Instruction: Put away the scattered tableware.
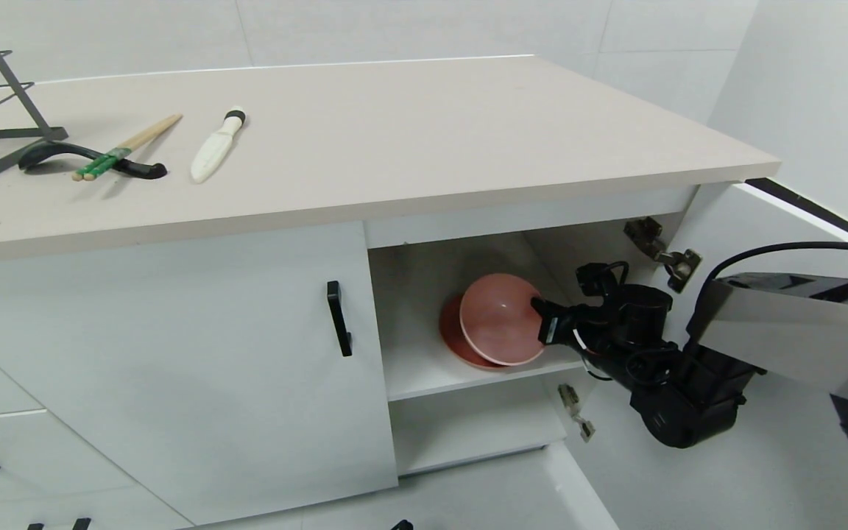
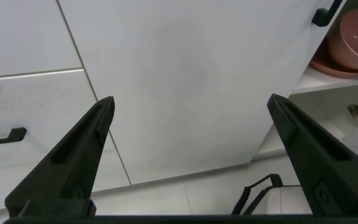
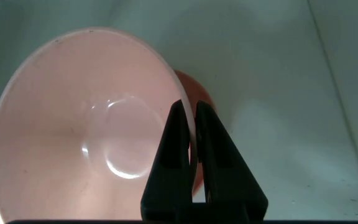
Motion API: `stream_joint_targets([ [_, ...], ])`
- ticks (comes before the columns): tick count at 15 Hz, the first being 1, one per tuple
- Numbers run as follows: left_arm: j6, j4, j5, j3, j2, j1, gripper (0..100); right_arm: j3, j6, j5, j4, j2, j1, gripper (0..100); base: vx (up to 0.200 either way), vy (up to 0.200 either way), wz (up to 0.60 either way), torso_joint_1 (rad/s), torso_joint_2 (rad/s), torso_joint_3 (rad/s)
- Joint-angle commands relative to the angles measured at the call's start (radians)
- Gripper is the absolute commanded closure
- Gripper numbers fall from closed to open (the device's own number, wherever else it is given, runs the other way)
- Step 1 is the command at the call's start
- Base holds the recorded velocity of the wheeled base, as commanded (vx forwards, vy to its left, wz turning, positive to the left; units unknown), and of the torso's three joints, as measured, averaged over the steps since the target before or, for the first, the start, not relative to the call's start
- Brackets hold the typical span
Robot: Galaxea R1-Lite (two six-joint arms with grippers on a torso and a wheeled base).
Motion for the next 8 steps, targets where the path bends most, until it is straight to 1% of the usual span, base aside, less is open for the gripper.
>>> stream_joint_targets([
  [1,0.0,0.0,0.0,0.0,0.002,0.0,0,-0.003,0.0,0.001,-0.001,0.013,0.004,100,0.0,0.0,0.0,0.0,0.0,0.0],
  [6,-0.003,0.0,0.001,0.0,0.002,0.0,0,-0.009,-0.005,0.001,-0.002,0.016,0.007,100,0.0,0.0,0.0,0.0,0.0,0.0],
  [8,-0.003,0.0,0.001,0.0,0.002,0.0,0,-0.011,-0.006,0.001,-0.03,0.024,0.014,100,0.0,0.0,0.0,0.0,0.0,0.0],
])
